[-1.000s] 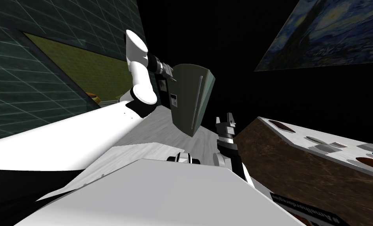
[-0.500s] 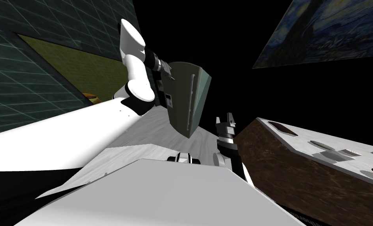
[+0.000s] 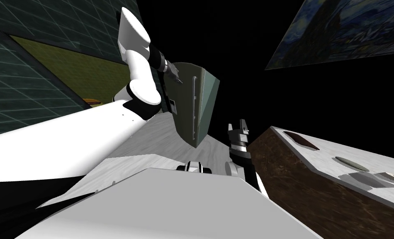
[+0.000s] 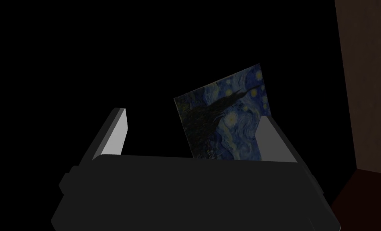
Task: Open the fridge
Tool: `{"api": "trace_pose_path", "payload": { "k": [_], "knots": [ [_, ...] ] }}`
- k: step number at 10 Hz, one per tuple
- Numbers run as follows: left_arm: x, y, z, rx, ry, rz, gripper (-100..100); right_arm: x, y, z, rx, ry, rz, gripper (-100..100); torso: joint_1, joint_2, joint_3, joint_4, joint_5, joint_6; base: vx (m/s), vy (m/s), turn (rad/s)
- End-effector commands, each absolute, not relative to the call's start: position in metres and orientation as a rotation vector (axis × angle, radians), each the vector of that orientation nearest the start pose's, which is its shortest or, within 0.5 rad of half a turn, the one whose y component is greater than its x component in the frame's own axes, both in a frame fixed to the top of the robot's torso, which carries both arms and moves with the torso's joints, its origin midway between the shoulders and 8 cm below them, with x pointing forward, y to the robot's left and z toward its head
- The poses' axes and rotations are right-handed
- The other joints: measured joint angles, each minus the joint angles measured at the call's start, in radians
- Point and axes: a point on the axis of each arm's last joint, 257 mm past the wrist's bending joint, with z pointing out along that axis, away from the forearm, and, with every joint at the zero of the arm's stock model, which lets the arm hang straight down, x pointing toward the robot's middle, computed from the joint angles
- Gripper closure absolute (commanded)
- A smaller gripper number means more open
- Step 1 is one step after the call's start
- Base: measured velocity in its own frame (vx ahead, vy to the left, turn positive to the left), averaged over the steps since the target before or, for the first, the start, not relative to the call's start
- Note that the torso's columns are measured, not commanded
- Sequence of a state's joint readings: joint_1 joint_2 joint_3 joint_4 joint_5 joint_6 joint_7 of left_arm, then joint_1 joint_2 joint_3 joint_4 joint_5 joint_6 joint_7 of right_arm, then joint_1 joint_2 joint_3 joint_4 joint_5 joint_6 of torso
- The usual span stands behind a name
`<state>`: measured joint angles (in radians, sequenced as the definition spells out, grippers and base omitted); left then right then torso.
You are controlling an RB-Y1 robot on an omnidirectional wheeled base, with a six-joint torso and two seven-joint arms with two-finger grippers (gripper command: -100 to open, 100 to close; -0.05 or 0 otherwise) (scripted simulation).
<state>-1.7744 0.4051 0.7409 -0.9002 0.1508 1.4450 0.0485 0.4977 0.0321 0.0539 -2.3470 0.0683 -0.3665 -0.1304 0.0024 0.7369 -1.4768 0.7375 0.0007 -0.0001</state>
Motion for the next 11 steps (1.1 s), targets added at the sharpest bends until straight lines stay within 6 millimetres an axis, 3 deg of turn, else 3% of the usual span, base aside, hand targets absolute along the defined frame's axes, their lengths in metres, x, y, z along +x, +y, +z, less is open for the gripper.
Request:
{"api": "trace_pose_path", "payload": {
  "k": [1, 6, 8, 9, 11],
  "knots": [
    [0.64, 0.216, 0.313, -1.689, 1.391, -1.591, -100, 0.355, -0.26, 0.029, 0.752, 0.631, 1.414, 0, -0.002, 0.001, 0.001, 0.0, 0.0, 0.0, 0.082, -0.272, 0.023],
    [0.634, 0.239, 0.32, -1.773, 1.312, -1.524, -100, 0.355, -0.26, 0.029, 0.752, 0.631, 1.414, 0, 0.001, 0.0, 0.0, 0.0, 0.001, 0.0, 0.119, -0.252, 0.03],
    [0.634, 0.239, 0.318, -1.77, 1.32, -1.526, -100, 0.355, -0.26, 0.03, 0.751, 0.631, 1.414, 0, 0.001, 0.0, -0.001, -0.001, -0.001, 0.003, 0.018, -0.057, 0.013],
    [0.634, 0.239, 0.318, -1.769, 1.321, -1.526, 100, 0.355, -0.26, 0.029, 0.751, 0.631, 1.414, 0, 0.003, 0.001, 0.001, 0.0, 0.001, 0.001, 0.006, -0.008, -0.001],
    [0.627, 0.224, 0.32, -1.743, 1.396, -1.563, 100, 0.355, -0.26, 0.029, 0.751, 0.631, 1.414, 0, 0.005, 0.003, 0.002, 0.0, 0.002, 0.0, -0.073, 0.212, -0.026]
  ]
}}
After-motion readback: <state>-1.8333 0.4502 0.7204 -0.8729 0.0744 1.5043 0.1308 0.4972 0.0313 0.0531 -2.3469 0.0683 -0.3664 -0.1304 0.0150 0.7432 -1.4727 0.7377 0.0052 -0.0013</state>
